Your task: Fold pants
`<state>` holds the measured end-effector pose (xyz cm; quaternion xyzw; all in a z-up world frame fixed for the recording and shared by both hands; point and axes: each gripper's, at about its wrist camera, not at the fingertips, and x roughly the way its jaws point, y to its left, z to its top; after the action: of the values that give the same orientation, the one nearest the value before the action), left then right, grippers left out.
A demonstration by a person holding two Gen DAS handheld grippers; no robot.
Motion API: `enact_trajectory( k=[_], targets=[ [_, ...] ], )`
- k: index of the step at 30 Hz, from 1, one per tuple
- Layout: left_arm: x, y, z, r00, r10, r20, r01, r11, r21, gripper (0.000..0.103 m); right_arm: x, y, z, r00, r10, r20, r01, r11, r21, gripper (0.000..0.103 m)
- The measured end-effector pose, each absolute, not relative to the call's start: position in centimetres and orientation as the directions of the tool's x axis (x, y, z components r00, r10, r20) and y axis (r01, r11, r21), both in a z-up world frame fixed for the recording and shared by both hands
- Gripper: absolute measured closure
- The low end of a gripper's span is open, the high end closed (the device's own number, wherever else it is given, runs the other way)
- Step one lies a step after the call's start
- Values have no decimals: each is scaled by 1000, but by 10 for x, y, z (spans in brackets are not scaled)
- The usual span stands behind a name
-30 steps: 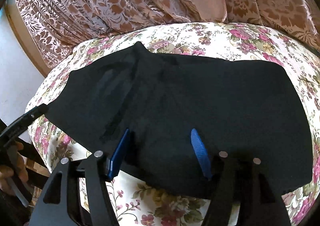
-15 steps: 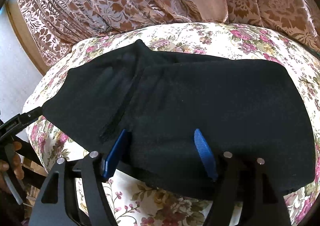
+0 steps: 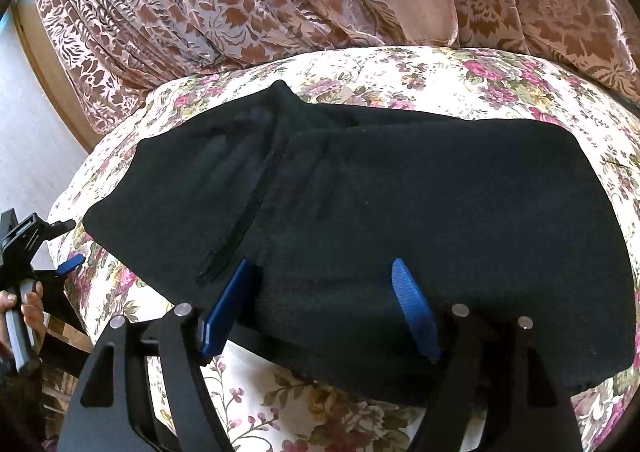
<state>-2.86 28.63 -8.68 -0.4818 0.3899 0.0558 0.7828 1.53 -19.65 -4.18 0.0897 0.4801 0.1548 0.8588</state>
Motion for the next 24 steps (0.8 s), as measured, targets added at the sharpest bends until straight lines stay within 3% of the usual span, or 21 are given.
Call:
enact_trajectory(
  k=[7, 9, 13, 14, 18, 24],
  targets=[
    [-6, 286, -96, 694, -304, -652, -464, 504, -729, 37, 16, -197, -42, 490, 352, -797, -180, 936, 303, 29],
    [0, 284, -98, 693, -288, -661, -474, 508, -719, 42, 16, -196, -42, 490, 351, -798, -180, 936, 302, 29],
    [16, 281, -100, 677, -268, -685, -471, 557, -684, 86, 16, -196, -41, 492, 351, -797, -178, 936, 302, 29],
    [19, 278, -99, 674, -259, -692, -465, 579, -670, 89, 16, -196, -41, 491, 351, -797, -177, 937, 302, 29],
    [24, 254, -67, 719, -223, -658, -342, 711, -615, 90, 16, -196, -41, 491, 352, -797, -177, 936, 304, 29],
    [22, 172, 0, 773, -374, -513, 62, 848, -526, 91, 18, -200, -35, 494, 372, -786, -162, 928, 337, 29]
  ],
)
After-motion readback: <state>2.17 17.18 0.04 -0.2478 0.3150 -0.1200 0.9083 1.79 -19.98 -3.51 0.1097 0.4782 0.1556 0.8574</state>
